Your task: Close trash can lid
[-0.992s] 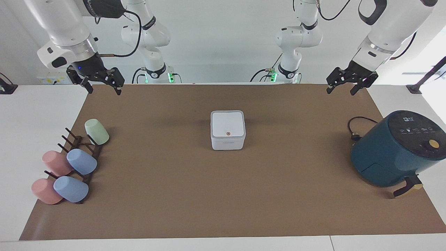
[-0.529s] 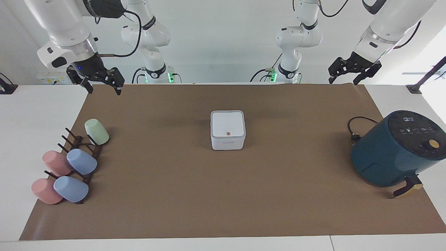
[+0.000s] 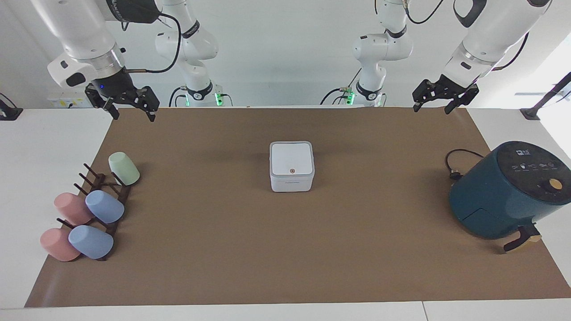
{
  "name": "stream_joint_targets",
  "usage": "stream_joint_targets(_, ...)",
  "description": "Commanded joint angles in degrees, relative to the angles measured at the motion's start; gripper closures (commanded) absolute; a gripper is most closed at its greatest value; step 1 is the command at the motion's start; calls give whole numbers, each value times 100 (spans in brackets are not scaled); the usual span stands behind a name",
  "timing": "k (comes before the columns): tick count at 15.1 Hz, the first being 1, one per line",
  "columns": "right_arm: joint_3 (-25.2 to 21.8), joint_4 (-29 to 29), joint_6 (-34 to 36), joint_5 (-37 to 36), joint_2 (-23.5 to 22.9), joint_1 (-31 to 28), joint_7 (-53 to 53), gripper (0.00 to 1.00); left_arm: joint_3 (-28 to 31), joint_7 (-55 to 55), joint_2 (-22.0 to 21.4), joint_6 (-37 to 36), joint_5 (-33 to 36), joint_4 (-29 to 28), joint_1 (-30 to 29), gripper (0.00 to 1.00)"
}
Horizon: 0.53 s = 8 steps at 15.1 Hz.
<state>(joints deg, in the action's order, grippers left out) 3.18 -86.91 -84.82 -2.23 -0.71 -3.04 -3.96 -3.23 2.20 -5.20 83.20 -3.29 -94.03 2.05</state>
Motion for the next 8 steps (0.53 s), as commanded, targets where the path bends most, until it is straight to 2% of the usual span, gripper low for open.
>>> stream_joint_targets(1,60,78,115,3,-26,-91,150,0,33,-27,-33,-209,153,54,111,0)
stream_joint_targets(8,60,78,115,3,-26,-91,150,0,33,-27,-60,-76,145,-10,146,0)
